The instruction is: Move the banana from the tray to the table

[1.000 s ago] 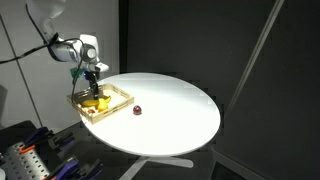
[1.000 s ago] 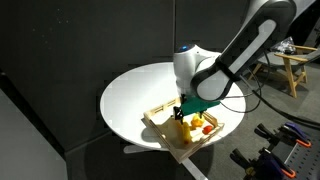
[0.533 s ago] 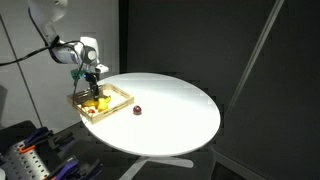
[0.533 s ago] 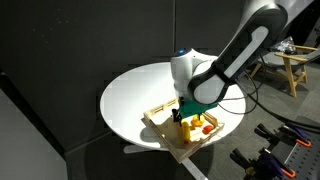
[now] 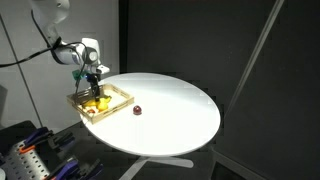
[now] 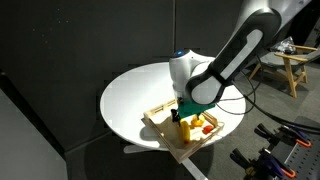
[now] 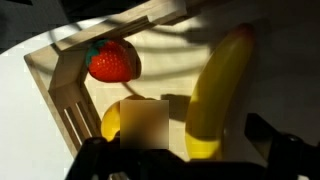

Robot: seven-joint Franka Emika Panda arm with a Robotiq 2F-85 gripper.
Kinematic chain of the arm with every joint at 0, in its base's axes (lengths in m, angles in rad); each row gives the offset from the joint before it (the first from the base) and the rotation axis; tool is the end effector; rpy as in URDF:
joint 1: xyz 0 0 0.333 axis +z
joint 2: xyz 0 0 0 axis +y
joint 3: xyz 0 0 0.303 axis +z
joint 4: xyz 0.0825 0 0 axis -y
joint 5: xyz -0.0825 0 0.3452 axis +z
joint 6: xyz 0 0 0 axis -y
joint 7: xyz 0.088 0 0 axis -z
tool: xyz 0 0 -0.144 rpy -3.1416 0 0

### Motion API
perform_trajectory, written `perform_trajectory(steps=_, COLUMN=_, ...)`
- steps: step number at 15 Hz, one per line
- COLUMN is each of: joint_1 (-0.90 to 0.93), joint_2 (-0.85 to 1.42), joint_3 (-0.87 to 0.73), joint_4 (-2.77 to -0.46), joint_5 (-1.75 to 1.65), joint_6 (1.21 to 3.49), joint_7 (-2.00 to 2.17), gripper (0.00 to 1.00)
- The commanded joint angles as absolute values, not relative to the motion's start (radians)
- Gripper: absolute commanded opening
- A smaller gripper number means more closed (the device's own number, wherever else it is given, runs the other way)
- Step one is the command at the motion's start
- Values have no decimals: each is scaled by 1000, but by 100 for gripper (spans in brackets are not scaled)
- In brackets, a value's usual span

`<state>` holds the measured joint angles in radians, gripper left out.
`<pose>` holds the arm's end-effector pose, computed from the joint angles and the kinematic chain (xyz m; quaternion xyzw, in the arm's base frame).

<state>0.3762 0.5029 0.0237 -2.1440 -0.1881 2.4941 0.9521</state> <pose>0.4801 0.2003 0.1385 0.9767 -0.1957 -0.0308 0.0824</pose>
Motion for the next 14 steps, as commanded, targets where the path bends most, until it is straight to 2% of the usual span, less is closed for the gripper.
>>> perform_trajectory(steps=1, joint_1=392, joint_2=518, joint_3=10, joint_4=-2115, joint_5=-197, joint_6=2472, joint_7=966, gripper=100)
perform_trajectory(steps=14, joint_1=414, joint_2=560, joint_3=4, joint_4=-2071, joint_5=-196, joint_6=2462, joint_7=969, gripper=100)
